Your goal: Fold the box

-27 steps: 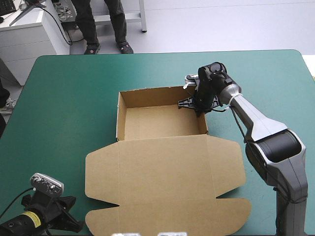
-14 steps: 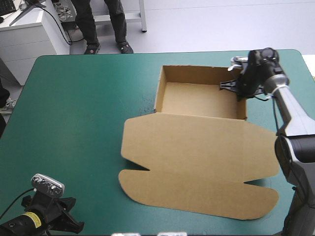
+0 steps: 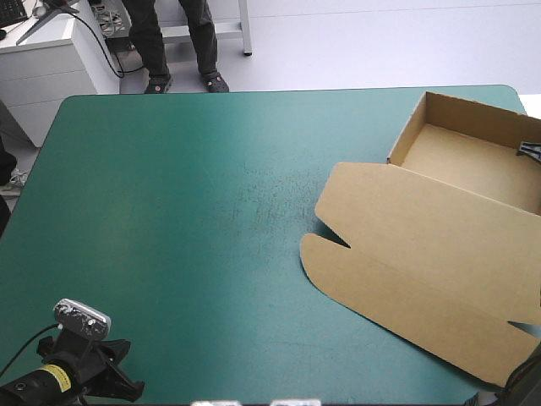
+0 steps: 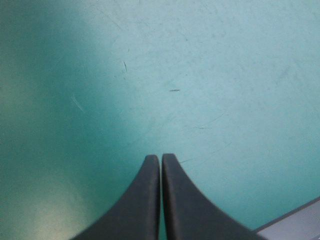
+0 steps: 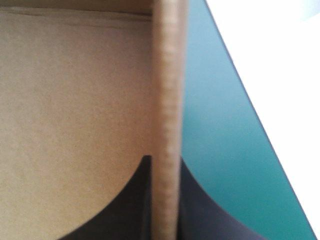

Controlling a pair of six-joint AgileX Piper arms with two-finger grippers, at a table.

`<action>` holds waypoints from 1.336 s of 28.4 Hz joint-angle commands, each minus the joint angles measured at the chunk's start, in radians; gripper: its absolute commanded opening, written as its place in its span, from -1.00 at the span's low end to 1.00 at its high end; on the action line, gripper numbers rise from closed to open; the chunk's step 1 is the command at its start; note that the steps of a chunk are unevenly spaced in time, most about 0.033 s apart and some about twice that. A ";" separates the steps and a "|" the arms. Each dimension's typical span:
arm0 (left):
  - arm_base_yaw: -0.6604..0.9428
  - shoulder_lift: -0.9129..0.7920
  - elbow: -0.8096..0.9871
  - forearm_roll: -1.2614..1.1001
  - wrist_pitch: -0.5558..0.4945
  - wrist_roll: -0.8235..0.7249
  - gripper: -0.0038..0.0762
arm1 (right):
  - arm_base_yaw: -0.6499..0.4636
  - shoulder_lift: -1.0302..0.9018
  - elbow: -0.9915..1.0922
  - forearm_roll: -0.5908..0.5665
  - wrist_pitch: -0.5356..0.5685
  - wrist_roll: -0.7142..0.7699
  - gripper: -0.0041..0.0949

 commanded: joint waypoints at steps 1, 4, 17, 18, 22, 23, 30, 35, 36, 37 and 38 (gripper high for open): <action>-0.005 0.010 -0.023 -0.006 -0.043 -0.003 -0.92 | -0.039 -0.067 -0.023 -0.020 0.019 -0.008 -0.94; -0.005 0.010 -0.023 -0.006 -0.043 -0.003 -0.92 | -0.044 -0.067 -0.023 -0.057 0.019 0.014 -0.94; -0.005 0.010 -0.023 -0.006 -0.043 -0.003 -0.92 | -0.044 -0.071 -0.018 -0.042 0.019 0.045 -0.07; -0.005 0.010 -0.023 -0.006 -0.043 -0.003 -0.92 | -0.044 -0.074 -0.018 -0.042 0.019 0.047 -0.07; -0.005 0.010 -0.023 -0.006 -0.043 -0.003 -0.92 | -0.044 -0.105 -0.018 -0.042 0.019 0.047 -0.07; -0.005 0.010 -0.023 -0.006 -0.043 -0.003 -0.92 | -0.044 -0.114 -0.018 -0.042 0.019 0.045 -0.07; -0.005 0.010 -0.023 -0.006 -0.043 -0.003 -0.92 | -0.044 -0.236 -0.018 0.008 0.019 -0.041 -0.19; -0.005 0.010 -0.023 -0.006 -0.043 -0.003 -0.92 | -0.032 -0.377 -0.004 0.193 0.019 -0.126 -0.89; -0.005 0.010 -0.023 -0.006 -0.043 -0.003 -0.92 | -0.026 -0.404 0.009 0.218 0.019 -0.137 -0.91; -0.005 0.010 -0.023 -0.006 -0.043 -0.003 -0.92 | -0.008 -0.456 0.045 0.247 0.019 -0.137 -0.91; -0.005 0.010 -0.023 -0.006 -0.043 -0.003 -0.92 | 0.006 -0.487 0.073 0.257 0.019 -0.137 -0.91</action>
